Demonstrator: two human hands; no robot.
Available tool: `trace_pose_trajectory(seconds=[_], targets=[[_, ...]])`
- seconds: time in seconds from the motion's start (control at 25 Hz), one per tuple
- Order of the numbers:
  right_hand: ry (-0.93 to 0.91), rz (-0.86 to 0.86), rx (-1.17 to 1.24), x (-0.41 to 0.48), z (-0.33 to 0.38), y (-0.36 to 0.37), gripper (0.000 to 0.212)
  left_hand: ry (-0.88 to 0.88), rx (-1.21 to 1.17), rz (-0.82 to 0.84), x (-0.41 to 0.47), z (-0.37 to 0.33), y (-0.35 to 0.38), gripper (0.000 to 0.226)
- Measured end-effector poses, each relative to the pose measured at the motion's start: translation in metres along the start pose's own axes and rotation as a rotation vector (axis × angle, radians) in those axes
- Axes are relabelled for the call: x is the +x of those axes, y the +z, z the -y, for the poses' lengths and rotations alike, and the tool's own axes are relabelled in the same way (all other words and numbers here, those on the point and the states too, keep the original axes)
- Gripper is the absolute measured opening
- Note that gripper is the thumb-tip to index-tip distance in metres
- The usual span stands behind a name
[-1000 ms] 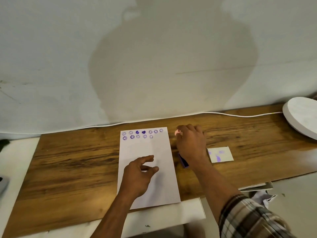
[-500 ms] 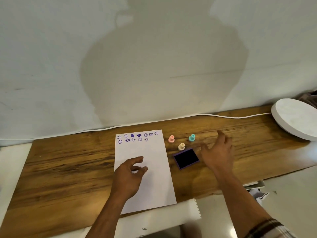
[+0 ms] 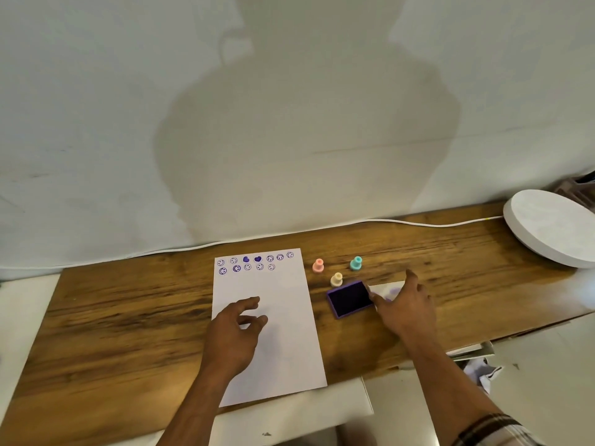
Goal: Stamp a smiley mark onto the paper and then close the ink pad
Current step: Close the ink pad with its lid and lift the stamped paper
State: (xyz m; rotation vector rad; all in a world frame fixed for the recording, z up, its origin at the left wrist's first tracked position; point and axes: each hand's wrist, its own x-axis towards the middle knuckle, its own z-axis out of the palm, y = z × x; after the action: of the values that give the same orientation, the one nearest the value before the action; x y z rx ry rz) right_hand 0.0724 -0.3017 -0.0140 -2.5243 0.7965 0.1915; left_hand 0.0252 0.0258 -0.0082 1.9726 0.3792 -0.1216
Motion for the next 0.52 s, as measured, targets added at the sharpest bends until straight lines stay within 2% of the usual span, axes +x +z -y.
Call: trace_pose_trajectory(seconds=[0.2,0.28,0.4,0.52], targets=[[-0.008,-0.029,0.065,0.003,-0.005,-0.005,0.088,0.001,0.008,-0.001,0.0,0.001,0.0,0.039],[-0.035,0.041,0.063,0.007,-0.007,-0.009,0.083,-0.006,0.008,-0.002,0.001,0.002,-0.001,0.04],[-0.077,0.184,-0.08,0.007,-0.009,-0.013,0.086,-0.007,0.016,0.0,0.002,0.001,-0.002,0.043],[-0.09,0.175,-0.199,0.0,-0.007,-0.012,0.084,0.006,0.024,0.003,0.001,0.0,-0.003,0.044]])
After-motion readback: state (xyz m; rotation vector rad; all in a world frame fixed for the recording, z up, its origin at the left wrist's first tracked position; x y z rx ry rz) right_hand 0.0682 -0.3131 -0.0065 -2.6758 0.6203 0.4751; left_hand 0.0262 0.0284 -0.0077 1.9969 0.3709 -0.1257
